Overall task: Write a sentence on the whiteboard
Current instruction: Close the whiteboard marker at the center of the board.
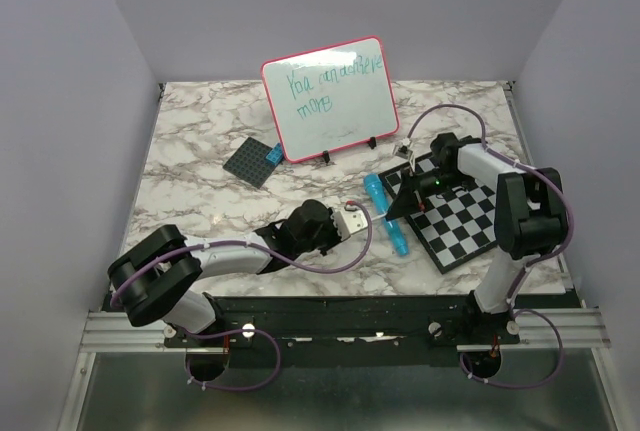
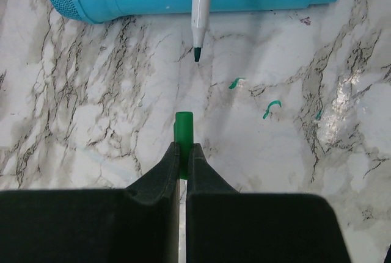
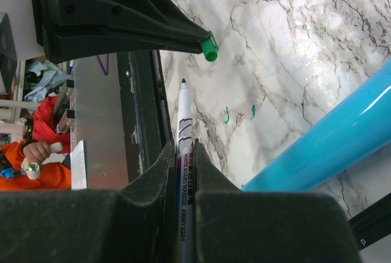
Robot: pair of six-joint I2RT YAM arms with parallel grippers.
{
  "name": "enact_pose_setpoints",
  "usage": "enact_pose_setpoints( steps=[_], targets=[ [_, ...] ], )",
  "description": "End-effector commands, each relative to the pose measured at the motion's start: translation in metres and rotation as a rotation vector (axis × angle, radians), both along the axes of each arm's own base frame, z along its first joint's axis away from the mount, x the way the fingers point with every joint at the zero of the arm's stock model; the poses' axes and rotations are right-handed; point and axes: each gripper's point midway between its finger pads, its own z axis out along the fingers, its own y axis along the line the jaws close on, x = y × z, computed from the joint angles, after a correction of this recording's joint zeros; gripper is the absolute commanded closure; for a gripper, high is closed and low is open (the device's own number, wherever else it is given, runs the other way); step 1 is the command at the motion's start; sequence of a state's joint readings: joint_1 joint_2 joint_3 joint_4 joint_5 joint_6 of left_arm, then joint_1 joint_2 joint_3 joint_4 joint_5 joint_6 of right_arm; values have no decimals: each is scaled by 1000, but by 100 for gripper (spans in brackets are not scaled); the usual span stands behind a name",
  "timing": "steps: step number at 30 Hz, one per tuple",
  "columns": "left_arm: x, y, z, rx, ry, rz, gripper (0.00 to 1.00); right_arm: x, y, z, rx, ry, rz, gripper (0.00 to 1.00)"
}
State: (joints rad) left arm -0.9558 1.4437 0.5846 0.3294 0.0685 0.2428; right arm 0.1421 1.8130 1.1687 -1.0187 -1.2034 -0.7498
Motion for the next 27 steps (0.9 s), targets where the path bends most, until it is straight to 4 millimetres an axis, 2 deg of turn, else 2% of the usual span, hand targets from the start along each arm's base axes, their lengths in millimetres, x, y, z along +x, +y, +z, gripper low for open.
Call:
enact_pose_setpoints(
  steps=[1,11,27],
  targets=[
    [-3,-10,18,-88,-31,-45,100,1,10,2,35,21,19,99],
    [-8,-13,24,-120,-29,-65,100,-1,19,-2,32,40,49,99],
    [-10,-13,23,-122,-23,-76,100,3,18,-9,6,41,36,99]
  ],
)
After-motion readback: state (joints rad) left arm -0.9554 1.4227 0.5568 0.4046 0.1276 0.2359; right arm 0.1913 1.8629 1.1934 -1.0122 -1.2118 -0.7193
